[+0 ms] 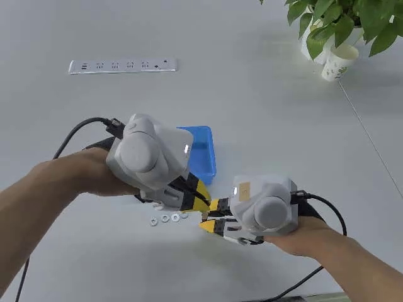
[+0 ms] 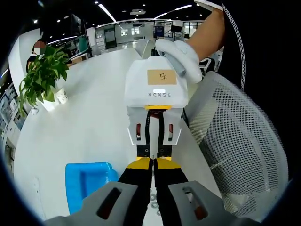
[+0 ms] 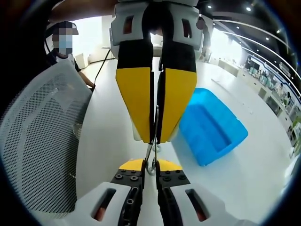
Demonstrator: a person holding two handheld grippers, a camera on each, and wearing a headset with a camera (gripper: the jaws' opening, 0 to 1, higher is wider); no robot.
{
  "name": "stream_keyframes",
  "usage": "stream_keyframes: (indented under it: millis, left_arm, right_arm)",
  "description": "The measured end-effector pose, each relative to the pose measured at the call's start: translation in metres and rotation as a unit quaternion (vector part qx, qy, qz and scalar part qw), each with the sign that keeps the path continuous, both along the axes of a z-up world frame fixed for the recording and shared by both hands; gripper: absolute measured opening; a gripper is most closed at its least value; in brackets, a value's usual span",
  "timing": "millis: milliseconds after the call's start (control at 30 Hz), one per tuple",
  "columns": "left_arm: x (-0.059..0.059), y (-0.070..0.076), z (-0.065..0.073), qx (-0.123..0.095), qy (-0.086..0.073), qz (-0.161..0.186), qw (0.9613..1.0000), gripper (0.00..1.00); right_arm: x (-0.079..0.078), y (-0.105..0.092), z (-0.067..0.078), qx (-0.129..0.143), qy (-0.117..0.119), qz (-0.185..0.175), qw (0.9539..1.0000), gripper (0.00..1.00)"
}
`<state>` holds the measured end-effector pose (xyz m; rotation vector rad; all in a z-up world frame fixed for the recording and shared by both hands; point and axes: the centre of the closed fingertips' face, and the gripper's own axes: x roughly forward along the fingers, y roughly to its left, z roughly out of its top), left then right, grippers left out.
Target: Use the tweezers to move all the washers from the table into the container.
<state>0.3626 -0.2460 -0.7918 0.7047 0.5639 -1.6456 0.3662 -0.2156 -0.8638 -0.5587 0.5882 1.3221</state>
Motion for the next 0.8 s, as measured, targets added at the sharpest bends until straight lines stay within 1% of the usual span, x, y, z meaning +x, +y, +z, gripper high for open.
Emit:
stream_keyframes:
  millis: [300, 500, 800]
  left_arm:
    - [0.0020, 0.0009, -0.0017, 0.003, -0.001, 0.000, 1.0000, 0.04]
    - [0.0029, 0.0019, -0.0023, 0.005, -0.001, 0.001, 1.0000, 0.04]
    - [0.0023, 0.0047, -0.0025, 0.017, -0.007, -0.002, 0.9998, 0.04]
  right_arm:
    - [0.0006, 0.0002, -0.0002, 0.002, 0.012, -0.011, 0.9999, 0.09]
    - [0.0009, 0.0003, -0.0002, 0.001, 0.016, -0.015, 0.9998, 0.09]
    - [0.0006, 0.0018, 0.0002, 0.000, 0.013, -0.010, 0.9999, 0.09]
